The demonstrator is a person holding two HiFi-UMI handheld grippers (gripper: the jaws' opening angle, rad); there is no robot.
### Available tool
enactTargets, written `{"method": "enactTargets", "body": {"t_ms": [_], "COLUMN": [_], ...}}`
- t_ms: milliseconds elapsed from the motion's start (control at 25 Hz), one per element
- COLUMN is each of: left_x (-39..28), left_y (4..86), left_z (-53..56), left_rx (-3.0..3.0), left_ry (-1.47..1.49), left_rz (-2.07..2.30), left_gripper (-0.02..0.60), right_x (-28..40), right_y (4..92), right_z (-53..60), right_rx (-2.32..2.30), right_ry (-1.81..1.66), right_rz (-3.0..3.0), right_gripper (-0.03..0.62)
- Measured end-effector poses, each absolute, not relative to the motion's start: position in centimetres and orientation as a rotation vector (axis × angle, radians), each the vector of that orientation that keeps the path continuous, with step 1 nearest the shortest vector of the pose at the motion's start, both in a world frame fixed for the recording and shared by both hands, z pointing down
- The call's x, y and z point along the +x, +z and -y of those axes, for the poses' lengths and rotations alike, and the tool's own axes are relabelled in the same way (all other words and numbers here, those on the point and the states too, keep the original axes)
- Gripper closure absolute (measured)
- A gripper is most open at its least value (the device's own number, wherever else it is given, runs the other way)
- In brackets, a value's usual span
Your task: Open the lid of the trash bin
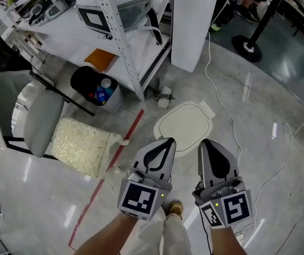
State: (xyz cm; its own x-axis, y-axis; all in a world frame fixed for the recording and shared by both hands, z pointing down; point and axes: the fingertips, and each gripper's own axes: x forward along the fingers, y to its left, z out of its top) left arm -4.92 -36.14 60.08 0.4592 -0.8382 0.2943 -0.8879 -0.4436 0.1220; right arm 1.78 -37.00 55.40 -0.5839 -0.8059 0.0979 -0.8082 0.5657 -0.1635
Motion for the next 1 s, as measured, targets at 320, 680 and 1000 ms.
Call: {"method": "enactTargets", "body": {"t_ms": [320, 680, 1000], "left_x": [-6.1, -7.2, -7.4], "left_y": [74.2, 89.3, 92.1], "left_z": [40.8, 38.8, 38.0], "left_rx": [2.285, 1.992, 1.939], "left_ry": [0.455, 0.731, 0.834], "left_rz": [1.425, 1.321, 1.274], "left_gripper": [0.595, 0.597, 0.597], "right_x": [0.9, 0.9, 0.9], "right_y": [57.2, 60.2, 61.3], "right_z": [37.7, 37.8, 37.9], "right_rx": [1.393, 1.366, 1.364], "right_ry": [0.320, 0.353, 0.381], "right_rz": [2.779, 2.751, 2.740], "right_gripper": [0.586, 0.586, 0.586]}}
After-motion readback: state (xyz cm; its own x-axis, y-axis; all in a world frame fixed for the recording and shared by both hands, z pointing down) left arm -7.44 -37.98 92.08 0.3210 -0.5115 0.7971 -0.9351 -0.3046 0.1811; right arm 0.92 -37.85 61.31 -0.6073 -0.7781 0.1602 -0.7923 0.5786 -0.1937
